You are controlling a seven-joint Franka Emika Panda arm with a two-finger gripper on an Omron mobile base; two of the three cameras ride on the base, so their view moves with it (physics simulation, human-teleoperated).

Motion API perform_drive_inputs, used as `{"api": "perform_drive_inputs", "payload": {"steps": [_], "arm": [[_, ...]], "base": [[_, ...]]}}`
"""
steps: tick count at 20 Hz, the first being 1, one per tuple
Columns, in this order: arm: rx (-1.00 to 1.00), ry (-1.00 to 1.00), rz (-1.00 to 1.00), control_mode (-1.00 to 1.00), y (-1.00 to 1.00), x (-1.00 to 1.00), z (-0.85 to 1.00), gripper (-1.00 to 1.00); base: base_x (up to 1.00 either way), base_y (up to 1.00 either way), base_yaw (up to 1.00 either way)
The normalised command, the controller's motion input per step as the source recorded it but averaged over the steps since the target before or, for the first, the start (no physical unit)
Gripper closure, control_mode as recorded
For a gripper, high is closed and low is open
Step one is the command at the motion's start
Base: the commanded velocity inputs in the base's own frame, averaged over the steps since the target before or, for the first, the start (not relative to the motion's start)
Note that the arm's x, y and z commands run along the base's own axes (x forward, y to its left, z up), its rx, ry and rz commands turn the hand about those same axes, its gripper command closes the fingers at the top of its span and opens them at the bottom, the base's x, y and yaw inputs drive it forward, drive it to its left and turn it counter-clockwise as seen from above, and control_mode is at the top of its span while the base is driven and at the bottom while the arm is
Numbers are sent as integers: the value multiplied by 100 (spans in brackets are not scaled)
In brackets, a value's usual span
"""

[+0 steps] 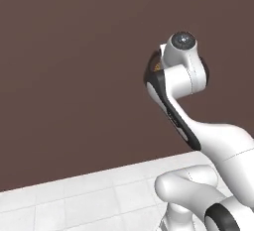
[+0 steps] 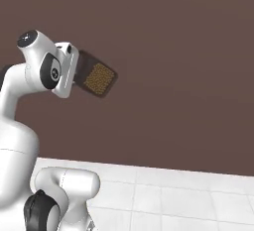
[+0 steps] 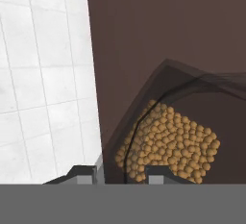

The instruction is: Pick the jar and candle from the dining table and place them in the open cabinet. Close the cabinet after placing the objects.

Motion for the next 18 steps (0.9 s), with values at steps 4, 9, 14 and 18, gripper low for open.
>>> {"api": "perform_drive_inputs", "payload": {"steps": [4,9,14,18], "arm": [[0,0,0,100,0,0,0,100],[0,0,0,100,0,0,0,100],[0,0,0,100,0,0,0,100],[0,0,0,100,0,0,0,100]], "base": [[0,-71,-50],[0,-61,-50],[1,-50,-47],[6,-36,-45]]}}
